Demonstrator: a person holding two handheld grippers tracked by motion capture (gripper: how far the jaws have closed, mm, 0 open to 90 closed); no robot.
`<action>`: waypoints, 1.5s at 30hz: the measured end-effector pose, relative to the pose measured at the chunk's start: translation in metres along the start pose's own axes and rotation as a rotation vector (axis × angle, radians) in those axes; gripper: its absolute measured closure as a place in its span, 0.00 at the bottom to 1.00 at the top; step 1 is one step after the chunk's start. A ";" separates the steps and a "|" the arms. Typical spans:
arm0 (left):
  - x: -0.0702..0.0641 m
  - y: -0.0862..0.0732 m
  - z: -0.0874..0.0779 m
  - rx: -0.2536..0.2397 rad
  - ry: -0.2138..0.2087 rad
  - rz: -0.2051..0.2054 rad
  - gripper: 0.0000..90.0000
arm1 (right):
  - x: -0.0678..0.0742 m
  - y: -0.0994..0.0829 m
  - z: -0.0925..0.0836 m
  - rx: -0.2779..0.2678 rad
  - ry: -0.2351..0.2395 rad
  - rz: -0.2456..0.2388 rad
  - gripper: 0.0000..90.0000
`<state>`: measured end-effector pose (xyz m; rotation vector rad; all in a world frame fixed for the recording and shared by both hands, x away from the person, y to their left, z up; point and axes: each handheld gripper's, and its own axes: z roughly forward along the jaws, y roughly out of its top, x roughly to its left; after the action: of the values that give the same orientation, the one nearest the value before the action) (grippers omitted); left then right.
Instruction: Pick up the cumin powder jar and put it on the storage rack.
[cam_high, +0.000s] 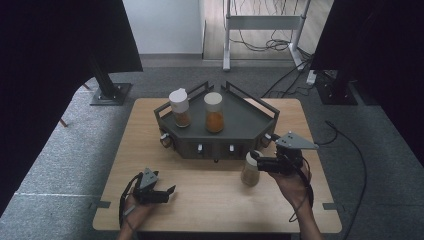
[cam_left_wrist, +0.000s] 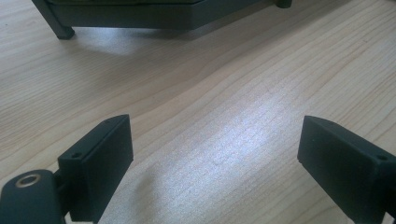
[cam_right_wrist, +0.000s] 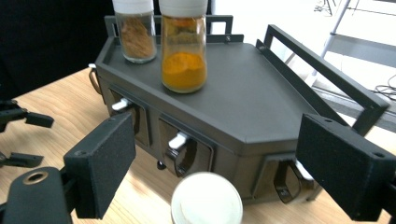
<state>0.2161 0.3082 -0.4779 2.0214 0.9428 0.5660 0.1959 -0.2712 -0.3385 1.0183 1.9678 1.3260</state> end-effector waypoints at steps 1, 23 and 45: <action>0.000 0.000 0.000 0.000 0.001 0.000 0.11 | 0.001 -0.002 -0.001 0.002 -0.004 -0.001 0.13; -0.003 0.000 -0.001 0.002 0.011 -0.002 0.11 | -0.005 -0.045 -0.006 0.040 -0.067 0.048 0.13; -0.003 0.000 -0.001 0.002 0.013 -0.005 0.11 | -0.007 -0.080 0.003 0.118 -0.141 0.069 0.14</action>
<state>0.2133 0.3067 -0.4778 2.0192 0.9557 0.5762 0.1795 -0.2931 -0.4143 1.2108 1.9382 1.1514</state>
